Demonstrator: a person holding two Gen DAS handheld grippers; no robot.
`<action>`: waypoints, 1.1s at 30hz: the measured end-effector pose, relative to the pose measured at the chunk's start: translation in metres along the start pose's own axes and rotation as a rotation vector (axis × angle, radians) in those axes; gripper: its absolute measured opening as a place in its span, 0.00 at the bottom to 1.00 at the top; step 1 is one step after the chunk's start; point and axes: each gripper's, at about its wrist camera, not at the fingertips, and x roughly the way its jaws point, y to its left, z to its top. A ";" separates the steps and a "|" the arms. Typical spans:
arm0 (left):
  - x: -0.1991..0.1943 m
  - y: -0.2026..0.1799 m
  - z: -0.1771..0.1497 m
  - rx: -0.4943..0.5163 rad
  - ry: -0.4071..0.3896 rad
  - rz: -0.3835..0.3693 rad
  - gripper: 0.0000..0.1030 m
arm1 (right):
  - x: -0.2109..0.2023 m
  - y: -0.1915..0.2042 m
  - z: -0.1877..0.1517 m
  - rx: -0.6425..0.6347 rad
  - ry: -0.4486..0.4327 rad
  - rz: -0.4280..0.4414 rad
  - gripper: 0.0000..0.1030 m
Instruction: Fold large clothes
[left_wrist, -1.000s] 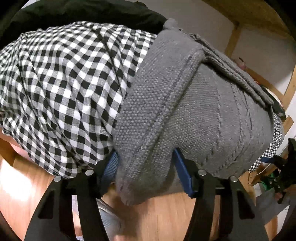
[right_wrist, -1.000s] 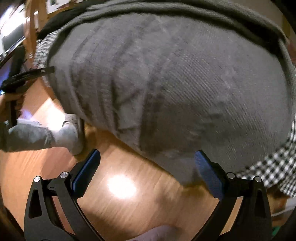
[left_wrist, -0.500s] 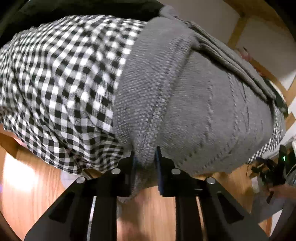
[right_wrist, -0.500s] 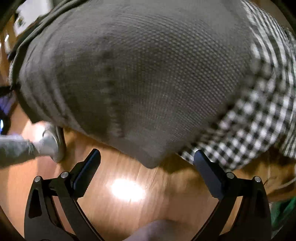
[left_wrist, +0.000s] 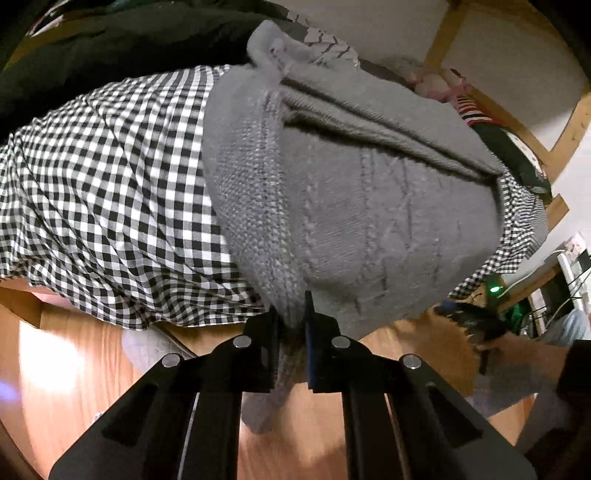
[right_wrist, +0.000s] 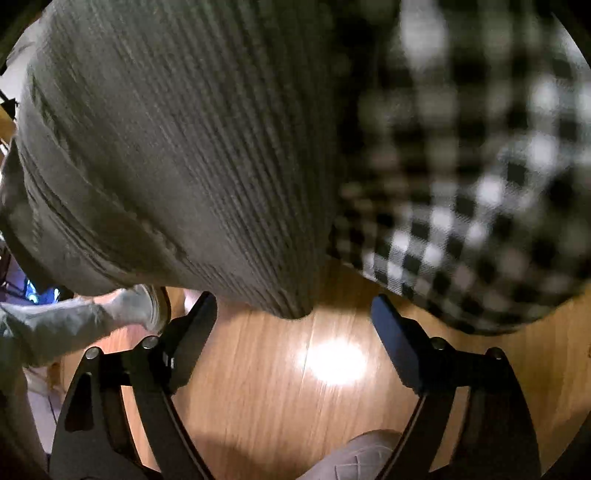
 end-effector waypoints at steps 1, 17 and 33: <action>-0.004 0.000 0.004 0.002 0.002 -0.003 0.09 | 0.003 -0.001 0.000 0.004 0.006 0.015 0.79; -0.005 -0.020 -0.007 0.064 0.094 0.038 0.09 | 0.017 0.018 0.010 0.003 0.193 0.365 0.14; 0.009 -0.017 -0.021 0.079 0.054 0.030 0.09 | -0.170 0.073 0.040 -0.079 -0.001 0.573 0.07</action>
